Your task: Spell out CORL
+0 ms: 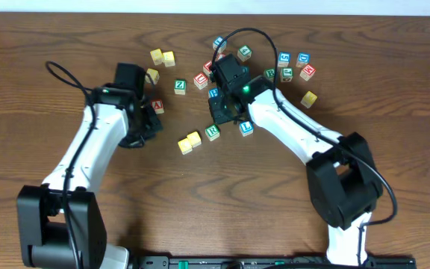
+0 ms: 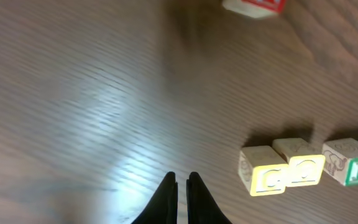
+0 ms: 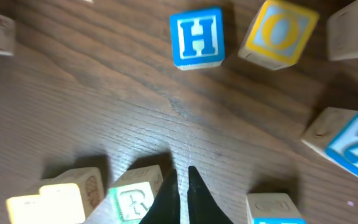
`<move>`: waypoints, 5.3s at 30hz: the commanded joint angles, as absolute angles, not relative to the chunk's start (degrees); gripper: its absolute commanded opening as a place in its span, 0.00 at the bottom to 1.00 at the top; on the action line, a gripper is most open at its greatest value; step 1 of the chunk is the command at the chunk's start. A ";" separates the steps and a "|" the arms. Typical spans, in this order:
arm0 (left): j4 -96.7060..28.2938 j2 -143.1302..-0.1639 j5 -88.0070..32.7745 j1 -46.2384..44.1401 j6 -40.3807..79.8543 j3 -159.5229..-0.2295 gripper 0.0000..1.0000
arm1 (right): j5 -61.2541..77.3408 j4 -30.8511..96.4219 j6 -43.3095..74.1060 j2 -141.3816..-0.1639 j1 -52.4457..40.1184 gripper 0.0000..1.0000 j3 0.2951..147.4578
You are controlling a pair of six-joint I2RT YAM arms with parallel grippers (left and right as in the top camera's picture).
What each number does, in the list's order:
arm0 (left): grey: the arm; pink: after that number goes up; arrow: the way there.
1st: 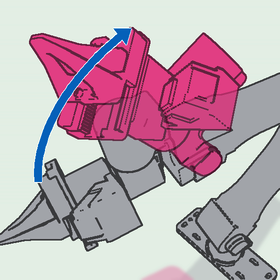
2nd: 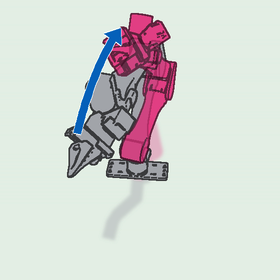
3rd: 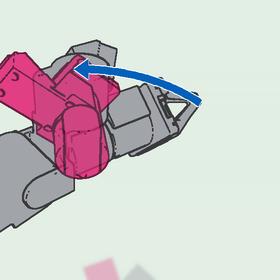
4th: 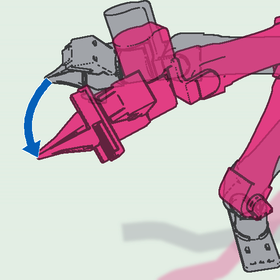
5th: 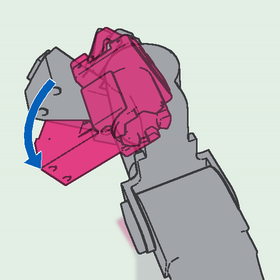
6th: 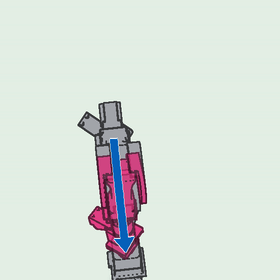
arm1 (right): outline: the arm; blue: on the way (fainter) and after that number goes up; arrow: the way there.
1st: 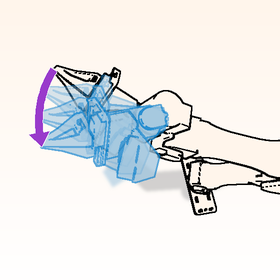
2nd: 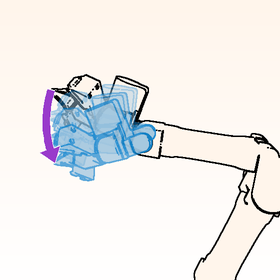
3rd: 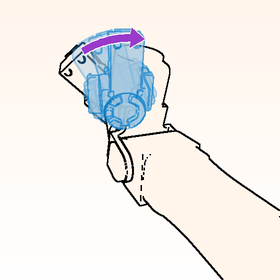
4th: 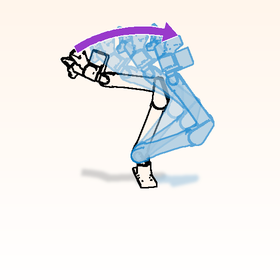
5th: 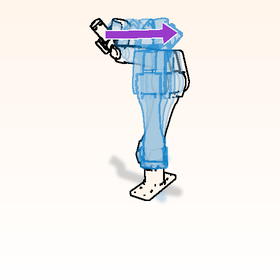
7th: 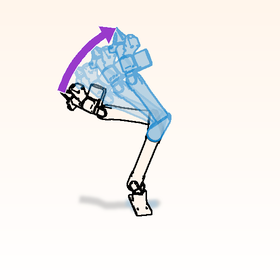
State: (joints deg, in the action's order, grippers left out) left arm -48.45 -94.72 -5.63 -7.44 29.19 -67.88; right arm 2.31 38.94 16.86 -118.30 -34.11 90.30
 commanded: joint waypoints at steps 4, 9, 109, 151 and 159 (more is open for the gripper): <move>-44.42 -94.54 -7.33 -10.98 34.65 -63.05 0.08 | 3.46 37.91 16.91 -121.91 -34.61 0.01 90.13; -42.00 -95.00 -7.29 -11.62 35.77 -60.88 0.08 | 3.62 37.89 16.91 -122.83 -34.61 0.01 90.08; -20.32 -105.60 -9.85 -25.61 29.98 -59.79 0.08 | -0.05 54.63 26.13 -114.78 -25.21 0.01 88.27; -18.57 -107.39 -7.92 -23.75 25.08 -59.79 0.08 | 3.40 47.64 26.13 -118.26 -28.97 0.01 84.64; -20.97 -107.33 -7.88 -23.35 20.56 -62.22 0.08 | 3.38 47.64 26.13 -117.56 -28.36 0.03 84.71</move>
State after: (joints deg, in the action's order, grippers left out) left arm -19.11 -106.63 -8.45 -23.62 24.64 -60.36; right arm 3.05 47.66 25.26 -117.75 -28.47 85.08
